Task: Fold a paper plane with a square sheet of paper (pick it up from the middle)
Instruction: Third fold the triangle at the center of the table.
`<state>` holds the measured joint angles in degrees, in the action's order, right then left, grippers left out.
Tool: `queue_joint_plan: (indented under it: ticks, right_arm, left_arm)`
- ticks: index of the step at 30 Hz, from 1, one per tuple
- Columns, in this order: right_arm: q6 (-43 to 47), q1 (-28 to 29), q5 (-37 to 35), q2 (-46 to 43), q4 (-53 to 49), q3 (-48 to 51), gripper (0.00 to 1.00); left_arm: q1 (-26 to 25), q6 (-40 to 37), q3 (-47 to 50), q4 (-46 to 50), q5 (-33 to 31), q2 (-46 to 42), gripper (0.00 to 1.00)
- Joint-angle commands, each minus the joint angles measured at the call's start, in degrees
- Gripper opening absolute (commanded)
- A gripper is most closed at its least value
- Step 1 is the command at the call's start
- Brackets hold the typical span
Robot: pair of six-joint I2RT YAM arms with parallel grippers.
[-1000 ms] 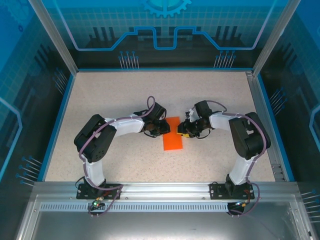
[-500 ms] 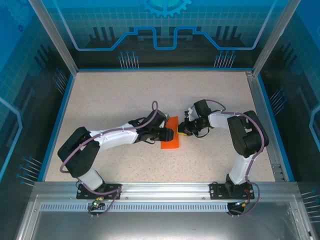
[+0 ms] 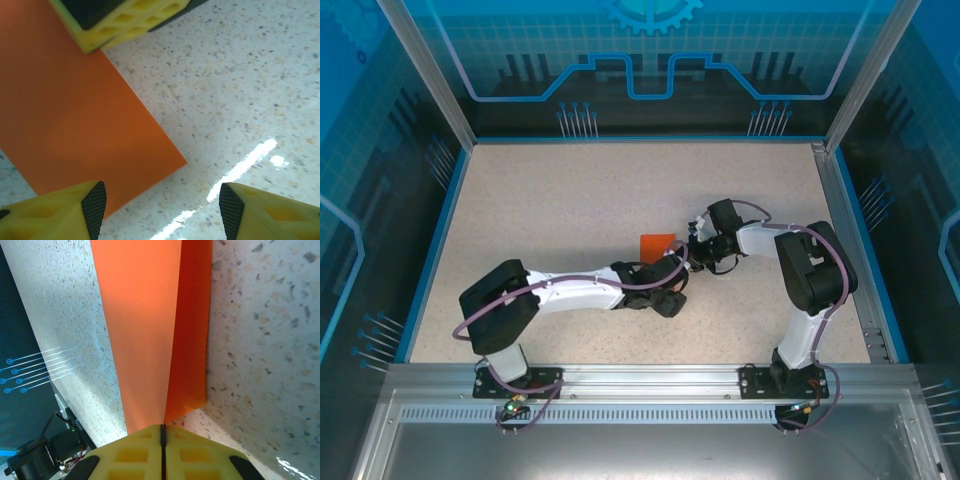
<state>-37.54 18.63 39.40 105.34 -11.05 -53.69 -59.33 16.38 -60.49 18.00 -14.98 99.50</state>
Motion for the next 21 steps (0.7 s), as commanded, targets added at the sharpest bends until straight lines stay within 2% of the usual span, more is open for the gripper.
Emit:
queue_joint_plan:
  ticks: [1,8,10,21]
  right_arm:
    - [-0.6,-0.71,2.33,-0.6,-0.73,-1.06,0.08]
    - [0.16,-1.01,2.46,-0.27,-1.71,-1.54,0.08]
    - [0.43,-1.19,2.33,-0.21,-2.0,-1.55,0.08]
    - [1.42,-1.23,1.91,-0.24,-3.03,-1.02,0.08]
  left_arm:
    - [-2.02,-4.0,-3.6,2.96,-7.86,3.14,0.65]
    - [-4.06,-4.45,-7.27,6.06,-15.44,7.74,0.63]
    - [-4.13,-3.77,-6.97,6.04,-16.58,7.43,0.59]
    - [-4.13,-3.85,-2.65,1.54,-17.75,2.16,0.22]
